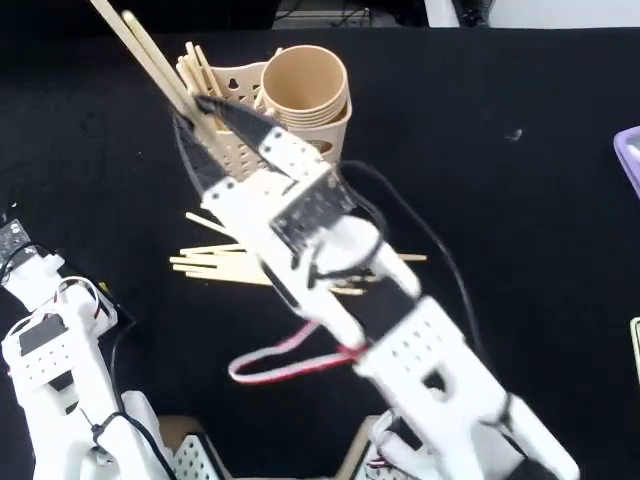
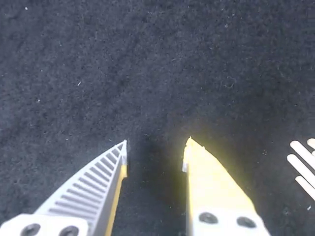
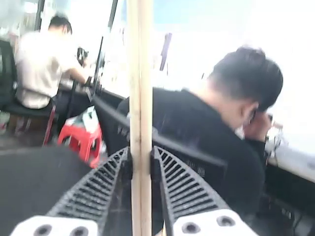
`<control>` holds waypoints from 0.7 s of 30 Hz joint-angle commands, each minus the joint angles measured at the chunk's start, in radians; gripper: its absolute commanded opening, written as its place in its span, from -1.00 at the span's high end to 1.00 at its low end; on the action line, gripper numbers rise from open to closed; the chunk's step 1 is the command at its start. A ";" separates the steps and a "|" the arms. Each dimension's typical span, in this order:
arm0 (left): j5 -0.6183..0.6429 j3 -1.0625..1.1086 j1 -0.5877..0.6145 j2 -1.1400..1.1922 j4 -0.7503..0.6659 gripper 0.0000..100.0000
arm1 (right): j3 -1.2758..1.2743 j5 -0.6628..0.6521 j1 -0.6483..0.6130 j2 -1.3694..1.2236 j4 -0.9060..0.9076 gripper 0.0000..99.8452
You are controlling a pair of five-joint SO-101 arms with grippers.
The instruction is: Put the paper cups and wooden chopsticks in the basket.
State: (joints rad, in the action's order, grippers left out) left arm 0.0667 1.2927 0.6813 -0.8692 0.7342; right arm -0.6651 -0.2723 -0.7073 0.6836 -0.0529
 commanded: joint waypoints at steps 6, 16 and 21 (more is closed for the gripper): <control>0.005 -0.058 -0.013 -0.018 -0.011 0.62 | 0.344 0.008 0.098 -0.406 -0.149 0.98; 0.005 -0.058 -0.013 -0.018 -0.012 0.62 | 0.478 0.008 0.161 -0.668 -0.089 0.97; 0.005 -0.058 -0.013 -0.018 -0.012 0.62 | 0.507 0.008 0.161 -0.654 0.094 0.87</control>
State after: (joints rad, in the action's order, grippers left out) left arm 0.0667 1.2927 0.6813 -0.8692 0.7342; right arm -0.2217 -0.2723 -0.5585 0.0100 -0.0376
